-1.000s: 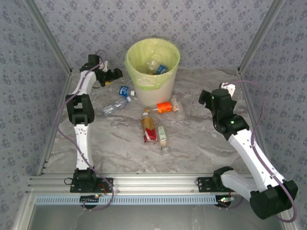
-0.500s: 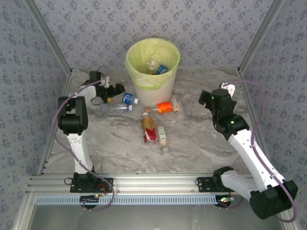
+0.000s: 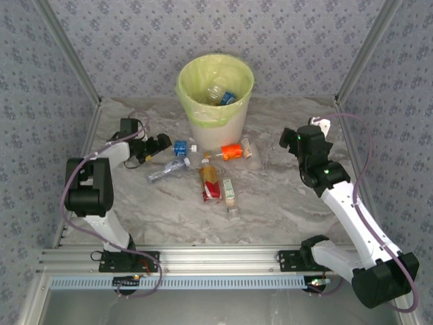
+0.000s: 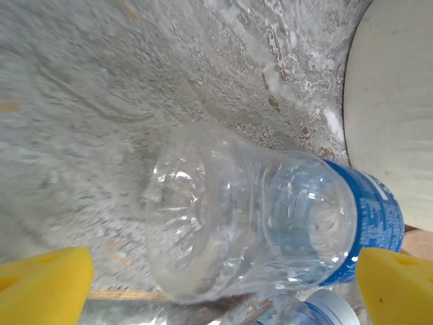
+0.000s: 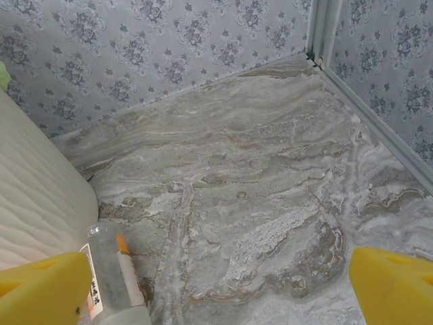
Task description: Put the plastic bottles in the bin
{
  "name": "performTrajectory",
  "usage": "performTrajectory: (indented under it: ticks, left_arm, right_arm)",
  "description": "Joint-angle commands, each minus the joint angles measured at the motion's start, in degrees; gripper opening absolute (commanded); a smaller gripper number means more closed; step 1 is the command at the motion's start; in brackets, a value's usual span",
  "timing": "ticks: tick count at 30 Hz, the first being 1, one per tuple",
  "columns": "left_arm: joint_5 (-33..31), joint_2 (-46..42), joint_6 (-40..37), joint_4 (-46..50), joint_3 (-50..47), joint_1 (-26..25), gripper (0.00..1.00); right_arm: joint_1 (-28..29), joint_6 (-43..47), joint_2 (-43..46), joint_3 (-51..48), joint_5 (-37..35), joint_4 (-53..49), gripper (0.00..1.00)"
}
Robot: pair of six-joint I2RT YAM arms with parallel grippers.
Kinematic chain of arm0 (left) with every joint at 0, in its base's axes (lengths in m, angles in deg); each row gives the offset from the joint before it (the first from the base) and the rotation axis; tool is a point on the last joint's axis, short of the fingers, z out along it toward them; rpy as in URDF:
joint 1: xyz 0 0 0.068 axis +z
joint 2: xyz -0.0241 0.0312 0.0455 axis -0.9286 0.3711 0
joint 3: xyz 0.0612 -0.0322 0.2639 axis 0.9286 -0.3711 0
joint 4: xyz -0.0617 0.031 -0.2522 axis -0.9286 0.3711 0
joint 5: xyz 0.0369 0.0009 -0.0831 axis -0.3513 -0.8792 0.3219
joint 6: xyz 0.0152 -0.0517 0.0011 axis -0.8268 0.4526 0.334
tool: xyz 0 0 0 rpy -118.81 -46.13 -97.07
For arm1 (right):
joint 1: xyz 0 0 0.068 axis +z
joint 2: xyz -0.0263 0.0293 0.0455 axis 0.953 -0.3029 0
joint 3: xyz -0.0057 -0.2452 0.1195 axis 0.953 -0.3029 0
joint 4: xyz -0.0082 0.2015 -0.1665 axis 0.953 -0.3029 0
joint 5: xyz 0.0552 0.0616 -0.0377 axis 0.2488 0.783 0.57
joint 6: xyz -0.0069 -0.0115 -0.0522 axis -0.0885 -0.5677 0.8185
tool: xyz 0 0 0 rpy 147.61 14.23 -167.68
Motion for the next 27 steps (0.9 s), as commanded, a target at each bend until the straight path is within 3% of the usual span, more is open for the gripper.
performTrajectory:
  ticks: [1,5,11,18,27]
  left_arm:
    - [-8.24,-5.63,-5.72,9.53,-0.51,-1.63,1.0]
    - [-11.81,-9.54,-6.77,13.23,-4.82,-7.11,0.99]
    - [-22.77,-12.58,-4.89,18.12,-8.61,-17.22,0.99]
    - [-25.47,-16.01,-6.2,19.57,-11.93,-25.35,1.0]
    - [-26.41,-10.77,-6.64,23.06,-11.21,-30.06,1.0]
  right_arm:
    - [-0.23,-1.16,-0.25,0.45,0.37,0.34,1.0]
    - [-0.18,-1.27,-0.99,0.37,0.31,0.94,1.0]
    - [-0.07,-1.09,-2.91,1.74,1.52,1.16,1.0]
    - [0.01,-1.24,-3.41,1.89,1.35,1.04,1.0]
    - [0.06,-1.43,-4.3,2.07,1.41,1.45,1.0]
